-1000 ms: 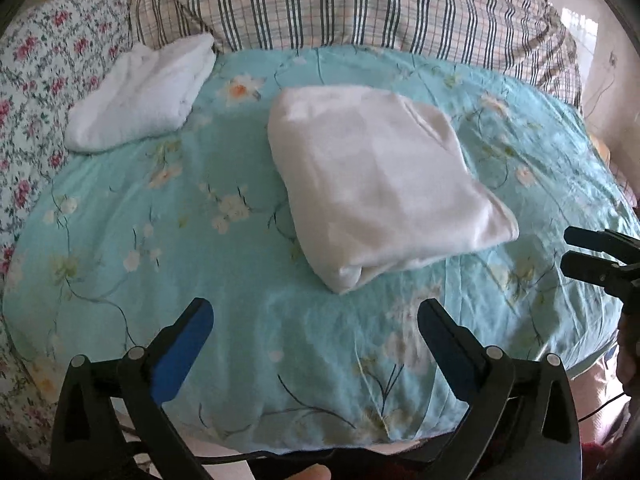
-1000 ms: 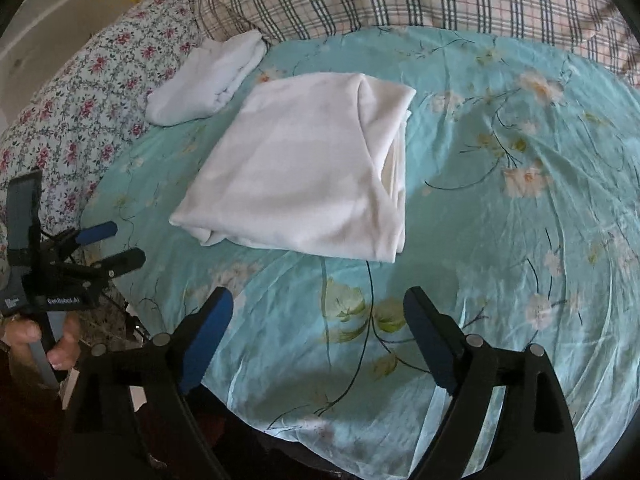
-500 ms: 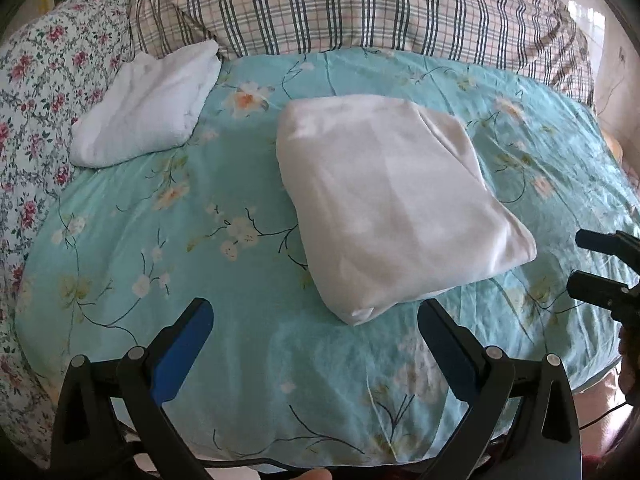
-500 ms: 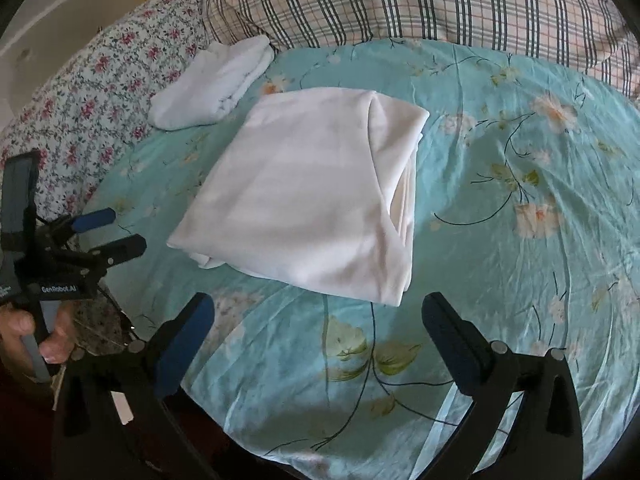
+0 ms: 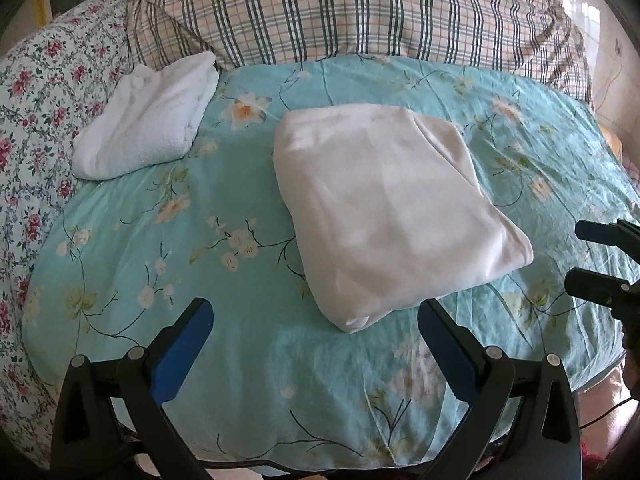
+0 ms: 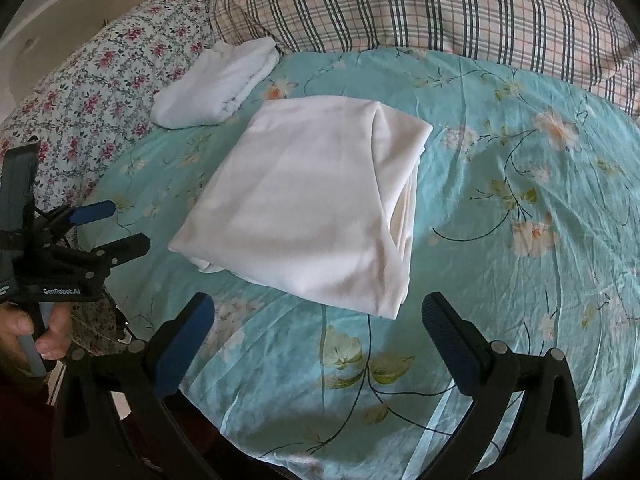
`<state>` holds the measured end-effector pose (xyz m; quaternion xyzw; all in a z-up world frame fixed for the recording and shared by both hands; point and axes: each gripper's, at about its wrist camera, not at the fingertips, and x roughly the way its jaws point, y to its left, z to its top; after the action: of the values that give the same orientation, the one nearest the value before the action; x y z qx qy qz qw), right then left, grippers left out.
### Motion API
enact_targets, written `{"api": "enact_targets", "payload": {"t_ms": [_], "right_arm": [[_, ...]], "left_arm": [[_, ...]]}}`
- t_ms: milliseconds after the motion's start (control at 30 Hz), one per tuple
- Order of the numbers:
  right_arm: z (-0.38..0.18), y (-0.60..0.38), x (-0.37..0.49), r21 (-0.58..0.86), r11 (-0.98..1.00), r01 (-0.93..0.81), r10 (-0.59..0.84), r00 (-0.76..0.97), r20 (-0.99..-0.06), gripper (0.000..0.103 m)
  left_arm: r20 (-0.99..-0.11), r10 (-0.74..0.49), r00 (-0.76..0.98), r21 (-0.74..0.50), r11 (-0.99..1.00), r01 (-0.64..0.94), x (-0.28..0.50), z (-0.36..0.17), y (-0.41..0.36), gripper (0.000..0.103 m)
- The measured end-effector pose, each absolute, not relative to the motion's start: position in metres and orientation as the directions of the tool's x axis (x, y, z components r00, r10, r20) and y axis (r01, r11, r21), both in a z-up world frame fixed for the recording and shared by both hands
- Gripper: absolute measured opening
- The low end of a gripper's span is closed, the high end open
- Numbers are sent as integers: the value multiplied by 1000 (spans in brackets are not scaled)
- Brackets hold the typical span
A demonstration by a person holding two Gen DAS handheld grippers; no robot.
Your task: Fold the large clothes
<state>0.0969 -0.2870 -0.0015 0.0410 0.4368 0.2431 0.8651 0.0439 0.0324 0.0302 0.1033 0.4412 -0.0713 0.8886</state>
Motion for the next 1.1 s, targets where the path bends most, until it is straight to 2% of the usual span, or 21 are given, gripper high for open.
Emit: {"api": "enact_targets", "payload": {"t_ms": [1100], "right_arm": [[-3, -280, 96, 272, 872, -408, 459, 484, -745, 103]], "left_arm": [[-790, 5, 614, 149, 972, 183, 38, 28, 37, 102]]}}
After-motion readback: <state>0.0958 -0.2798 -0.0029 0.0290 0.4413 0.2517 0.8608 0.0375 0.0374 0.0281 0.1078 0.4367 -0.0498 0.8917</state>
